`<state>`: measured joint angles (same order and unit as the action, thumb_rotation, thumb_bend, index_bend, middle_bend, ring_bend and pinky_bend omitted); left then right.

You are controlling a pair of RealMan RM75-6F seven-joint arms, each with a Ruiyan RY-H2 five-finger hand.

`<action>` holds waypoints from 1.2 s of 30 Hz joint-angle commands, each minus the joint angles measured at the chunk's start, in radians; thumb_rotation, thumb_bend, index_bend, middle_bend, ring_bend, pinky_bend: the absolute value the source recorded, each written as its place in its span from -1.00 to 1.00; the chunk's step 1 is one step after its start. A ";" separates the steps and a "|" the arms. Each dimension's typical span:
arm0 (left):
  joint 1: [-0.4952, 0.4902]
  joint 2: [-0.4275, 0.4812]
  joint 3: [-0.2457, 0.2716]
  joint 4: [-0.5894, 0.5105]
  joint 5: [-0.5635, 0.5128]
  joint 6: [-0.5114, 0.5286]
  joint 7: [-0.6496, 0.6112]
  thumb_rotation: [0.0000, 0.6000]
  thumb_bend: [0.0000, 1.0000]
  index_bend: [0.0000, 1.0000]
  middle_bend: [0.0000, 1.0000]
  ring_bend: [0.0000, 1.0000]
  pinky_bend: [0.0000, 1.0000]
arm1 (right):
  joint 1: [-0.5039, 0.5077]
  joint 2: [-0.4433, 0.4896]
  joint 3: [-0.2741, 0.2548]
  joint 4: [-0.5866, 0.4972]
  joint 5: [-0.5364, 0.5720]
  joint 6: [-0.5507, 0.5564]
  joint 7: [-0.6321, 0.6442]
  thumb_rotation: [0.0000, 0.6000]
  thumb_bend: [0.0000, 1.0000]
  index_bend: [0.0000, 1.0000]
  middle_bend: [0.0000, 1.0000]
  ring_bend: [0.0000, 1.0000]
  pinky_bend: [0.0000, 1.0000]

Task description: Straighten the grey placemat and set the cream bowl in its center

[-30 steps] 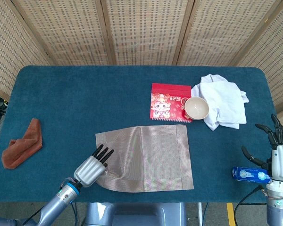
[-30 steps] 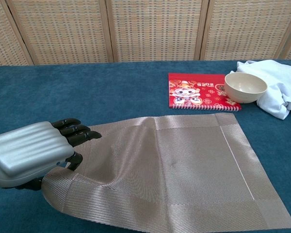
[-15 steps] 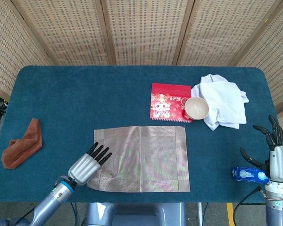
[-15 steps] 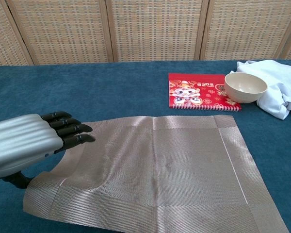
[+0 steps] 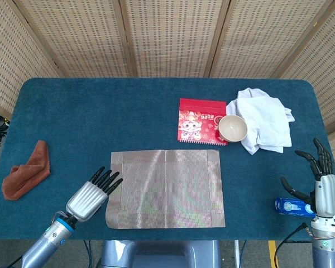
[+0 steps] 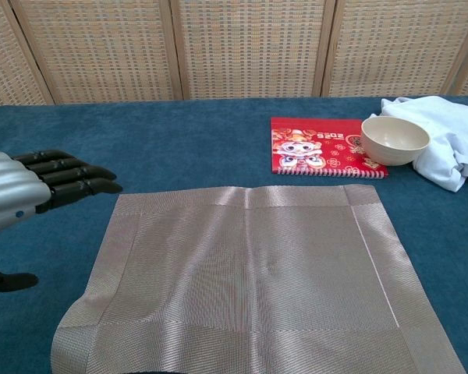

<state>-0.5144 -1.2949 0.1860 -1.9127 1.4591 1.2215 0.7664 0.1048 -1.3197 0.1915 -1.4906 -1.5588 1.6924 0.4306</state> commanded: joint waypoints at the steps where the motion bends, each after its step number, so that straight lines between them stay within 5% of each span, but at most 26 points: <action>1: 0.059 0.028 -0.006 -0.001 0.044 0.090 -0.067 1.00 -0.60 -1.00 -1.00 -1.00 -1.00 | 0.002 -0.005 -0.006 0.003 -0.006 -0.003 -0.012 1.00 -0.23 -0.44 -0.93 -1.00 -1.00; 14: 0.176 0.053 -0.040 0.096 0.066 0.209 -0.271 1.00 -0.60 -1.00 -1.00 -1.00 -1.00 | 0.024 -0.016 -0.019 0.012 0.005 -0.056 -0.086 1.00 -0.27 -0.44 -0.93 -1.00 -1.00; 22: 0.204 0.065 -0.099 0.134 0.073 0.259 -0.356 1.00 -0.60 -1.00 -1.00 -1.00 -1.00 | 0.126 -0.046 0.015 0.012 0.070 -0.224 -0.219 1.00 -0.34 -0.44 -0.90 -1.00 -1.00; 30: 0.204 0.071 -0.135 0.146 0.031 0.210 -0.389 1.00 -0.60 -1.00 -1.00 -1.00 -1.00 | 0.310 -0.157 0.117 0.153 0.220 -0.429 -0.504 1.00 -0.34 -0.30 -0.81 -1.00 -1.00; 36: 0.203 0.068 -0.159 0.162 0.008 0.185 -0.400 1.00 -0.60 -1.00 -1.00 -1.00 -1.00 | 0.406 -0.249 0.164 0.324 0.301 -0.513 -0.549 1.00 -0.34 -0.20 -0.70 -1.00 -0.94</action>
<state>-0.3115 -1.2260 0.0295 -1.7528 1.4695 1.4090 0.3672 0.4571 -1.5183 0.3242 -1.2424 -1.3048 1.2301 -0.0875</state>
